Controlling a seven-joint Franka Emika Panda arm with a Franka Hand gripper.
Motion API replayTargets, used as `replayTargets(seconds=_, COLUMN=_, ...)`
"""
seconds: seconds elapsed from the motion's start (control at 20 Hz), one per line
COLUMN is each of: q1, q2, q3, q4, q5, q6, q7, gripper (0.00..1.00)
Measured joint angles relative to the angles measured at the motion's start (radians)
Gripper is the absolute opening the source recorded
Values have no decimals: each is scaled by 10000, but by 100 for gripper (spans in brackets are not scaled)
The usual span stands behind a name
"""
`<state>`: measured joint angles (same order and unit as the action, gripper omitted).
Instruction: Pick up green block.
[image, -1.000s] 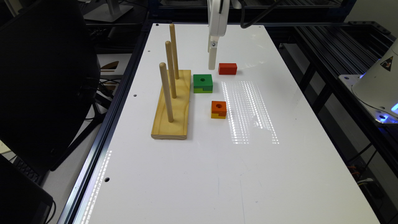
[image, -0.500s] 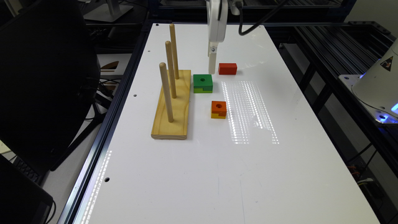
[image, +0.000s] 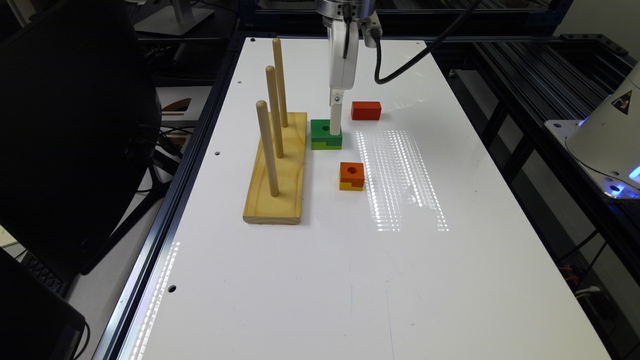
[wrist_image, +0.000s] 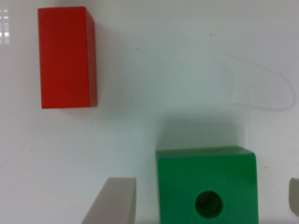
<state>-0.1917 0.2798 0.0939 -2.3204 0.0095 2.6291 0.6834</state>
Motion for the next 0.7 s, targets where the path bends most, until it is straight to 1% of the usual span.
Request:
replayTargets(seconds=0.15, q1=2, q2=31, q3=88, q4=99, q5=0, q6=-1, q7=20, gripper=100)
replayTargets(seconds=0.25, q1=2, q2=48, q3=108, q4=133, q5=0, q6=-1, q7=20, gripper=100)
replayTargets(seconds=0.45, q1=2, q2=172, q3=119, q4=142, q5=0, q6=25, q7=20, gripper=100)
replayTargets(seconds=0.6, q1=2, q2=495, q3=119, q4=191, q5=0, q6=261, q7=19, gripper=100)
replayTargets(seconds=0.7, q1=2, q2=729, q3=119, q4=287, q5=0, q6=390, q7=18, gripper=100)
